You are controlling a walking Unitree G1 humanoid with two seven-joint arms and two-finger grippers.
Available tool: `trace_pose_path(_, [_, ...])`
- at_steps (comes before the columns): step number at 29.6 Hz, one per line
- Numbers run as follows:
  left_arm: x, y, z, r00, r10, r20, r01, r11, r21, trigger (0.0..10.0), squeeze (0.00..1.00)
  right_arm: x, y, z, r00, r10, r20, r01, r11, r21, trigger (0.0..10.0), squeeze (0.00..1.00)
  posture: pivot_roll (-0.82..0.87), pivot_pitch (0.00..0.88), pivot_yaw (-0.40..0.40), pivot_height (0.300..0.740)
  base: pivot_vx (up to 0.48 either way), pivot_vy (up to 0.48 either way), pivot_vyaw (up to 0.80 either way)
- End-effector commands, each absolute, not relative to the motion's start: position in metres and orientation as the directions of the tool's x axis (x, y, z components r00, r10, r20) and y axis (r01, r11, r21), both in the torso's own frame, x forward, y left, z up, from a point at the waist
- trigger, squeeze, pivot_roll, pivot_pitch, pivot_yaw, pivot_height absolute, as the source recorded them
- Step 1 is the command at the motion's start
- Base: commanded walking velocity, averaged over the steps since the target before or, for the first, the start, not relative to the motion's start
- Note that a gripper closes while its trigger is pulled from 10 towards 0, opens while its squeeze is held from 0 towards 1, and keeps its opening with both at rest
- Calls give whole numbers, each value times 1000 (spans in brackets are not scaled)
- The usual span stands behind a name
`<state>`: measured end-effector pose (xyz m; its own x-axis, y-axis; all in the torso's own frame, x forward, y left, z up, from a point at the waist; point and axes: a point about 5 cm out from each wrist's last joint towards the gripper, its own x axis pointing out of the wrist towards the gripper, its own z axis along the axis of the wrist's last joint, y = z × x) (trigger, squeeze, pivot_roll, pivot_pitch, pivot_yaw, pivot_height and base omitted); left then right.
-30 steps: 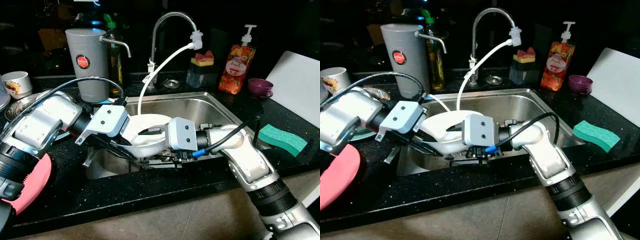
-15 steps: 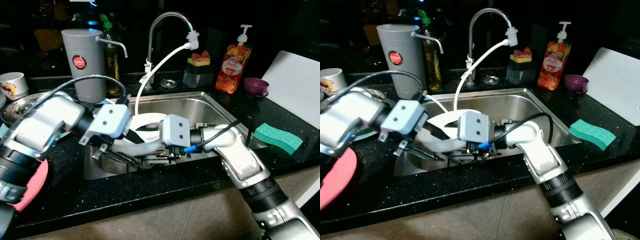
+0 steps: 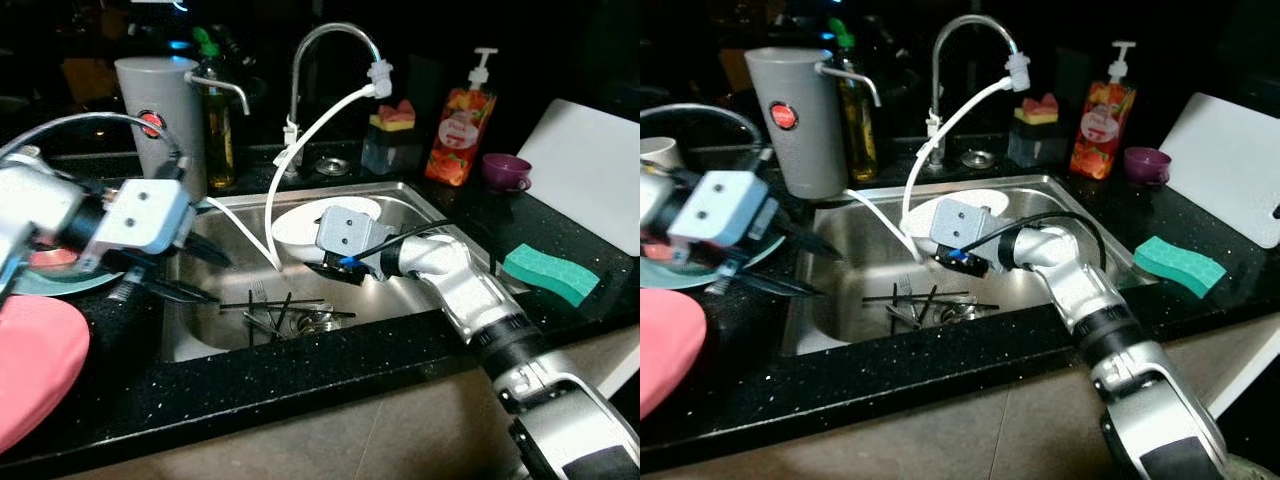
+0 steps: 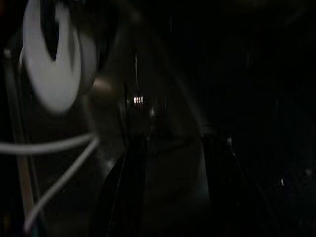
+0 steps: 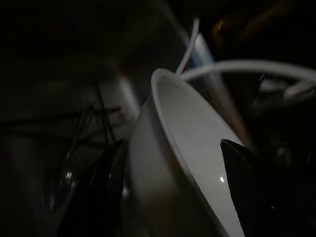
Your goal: Kitchen organization
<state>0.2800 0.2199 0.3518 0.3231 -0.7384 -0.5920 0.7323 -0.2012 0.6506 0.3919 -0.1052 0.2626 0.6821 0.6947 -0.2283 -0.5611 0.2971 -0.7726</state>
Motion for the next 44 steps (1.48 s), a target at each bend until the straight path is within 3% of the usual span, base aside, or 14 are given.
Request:
trace_pose_path(1, [277, 237, 353, 414, -683, -602, 726, -151, 671, 10000, 0, 393, -100, 253, 671, 695, -260, -586, 282, -760, 10000, 161, 188, 108, -60, 740, 0, 0, 0])
trace_pose_path(2, [275, 243, 353, 441, -666, -601, 725, -130, 676, 10000, 0, 394, -100, 247, 667, 692, -275, -605, 288, -743, 10000, 161, 188, 108, -60, 740, 0, 0, 0])
trace_pose_path(3, [273, 251, 353, 478, -639, -603, 722, -105, 684, 10000, 0, 394, -99, 238, 654, 692, -305, -641, 292, -710, 10000, 741, 196, 114, -61, 740, 0, 0, 0])
trace_pose_path(4, [272, 255, 353, 497, -623, -604, 720, -93, 688, 10000, 0, 394, -98, 231, 647, 691, -323, -661, 296, -690, 10000, 741, 196, 114, -61, 740, 0, 0, 0])
trace_pose_path(5, [270, 259, 352, 514, -610, -603, 719, -76, 690, 10000, 0, 394, -97, 223, 635, 693, -341, -685, 302, -663, 10000, 1000, 201, 119, -64, 740, 0, 0, 0])
trace_pose_path(11, [261, 268, 351, 546, -596, -588, 721, -22, 692, 10000, 0, 390, -88, 217, 576, 756, -313, -738, 316, -596, 10000, 1000, 214, 124, -76, 740, 0, 0, 0])
trace_pose_path(21, [242, 278, 354, 624, -563, -542, 684, 58, 727, 10000, 0, 390, -78, 276, 500, 865, -52, -743, 397, -539, 10000, 1000, 212, 120, -79, 740, 0, 0, 0])
trace_pose_path(23, [237, 279, 356, 634, -550, -544, 679, 58, 732, 10000, 0, 387, -79, 283, 481, 876, -32, -744, 388, -544, 10000, 949, 212, 120, -76, 740, 0, 0, 0])
trace_pose_path(24, [235, 280, 357, 641, -538, -546, 674, 55, 737, 10000, 0, 386, -79, 286, 474, 880, -21, -740, 386, -550, 10000, 0, 213, 120, -74, 740, 0, 0, 0])
trace_pose_path(31, [241, 296, 366, 776, -401, -487, 553, 59, 831, 10000, 0, 382, -82, 312, 455, 887, 85, -708, 418, -570, 10000, 0, 227, 116, -83, 740, 0, 0, 0])
trace_pose_path(38, [272, 292, 376, 742, -460, -487, 575, 65, 815, 10000, 0, 373, -77, 330, 369, 925, 88, -723, 346, -599, 10000, 0, 233, 107, -99, 740, 0, 0, 0])
trace_pose_path(44, [296, 293, 391, 760, -444, -475, 562, 81, 823, 10000, 0, 363, -75, 335, 310, 947, 81, -728, 292, -620, 10000, 0, 228, 105, -91, 740, 0, 0, 0])
